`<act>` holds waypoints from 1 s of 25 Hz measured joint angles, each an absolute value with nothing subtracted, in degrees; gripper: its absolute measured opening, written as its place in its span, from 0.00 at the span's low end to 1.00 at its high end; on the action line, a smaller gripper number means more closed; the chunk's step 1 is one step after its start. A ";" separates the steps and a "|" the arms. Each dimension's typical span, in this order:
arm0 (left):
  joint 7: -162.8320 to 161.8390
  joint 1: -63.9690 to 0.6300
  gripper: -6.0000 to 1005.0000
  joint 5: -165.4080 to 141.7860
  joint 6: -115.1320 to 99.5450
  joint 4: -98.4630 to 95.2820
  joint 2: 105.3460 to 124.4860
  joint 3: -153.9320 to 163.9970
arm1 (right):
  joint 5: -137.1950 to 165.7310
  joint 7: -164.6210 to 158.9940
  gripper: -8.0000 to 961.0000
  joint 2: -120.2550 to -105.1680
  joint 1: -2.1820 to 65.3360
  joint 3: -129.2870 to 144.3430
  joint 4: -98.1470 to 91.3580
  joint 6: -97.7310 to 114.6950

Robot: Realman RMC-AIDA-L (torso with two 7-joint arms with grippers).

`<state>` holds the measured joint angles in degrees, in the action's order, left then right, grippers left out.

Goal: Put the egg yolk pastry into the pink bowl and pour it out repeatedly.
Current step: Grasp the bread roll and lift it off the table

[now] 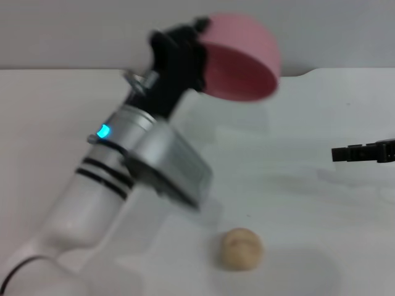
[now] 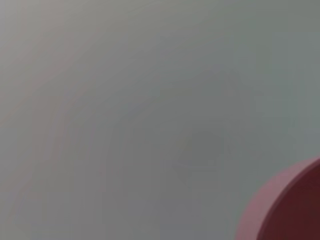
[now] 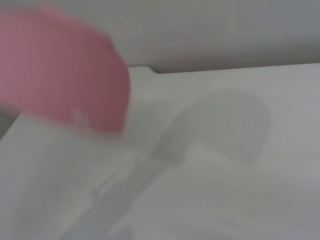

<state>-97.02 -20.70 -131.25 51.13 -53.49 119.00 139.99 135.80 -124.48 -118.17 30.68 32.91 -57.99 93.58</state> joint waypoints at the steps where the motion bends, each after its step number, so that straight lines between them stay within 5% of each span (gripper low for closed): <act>1: -97.25 -20.35 0.01 -122.70 48.58 -57.47 118.74 137.62 | 135.77 -124.42 0.62 -118.18 30.87 33.27 -57.90 93.63; 9: -99.22 -17.09 0.01 -100.42 6.30 -69.38 118.18 107.50 | 135.89 -124.30 0.62 -118.22 32.90 38.40 -56.91 93.54; 17: -127.48 -31.02 0.01 -110.27 -47.55 -52.41 116.26 72.25 | 136.23 -124.10 0.62 -118.07 35.57 46.66 -55.42 92.21; 25: -152.27 -32.57 0.01 -135.93 -76.91 -62.66 113.95 63.63 | 136.37 -124.07 0.62 -118.40 38.84 57.43 -54.76 90.22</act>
<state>-152.27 -32.57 -135.93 -76.91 -62.66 113.95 63.63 136.37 -124.07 -118.40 38.84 57.43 -54.76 90.22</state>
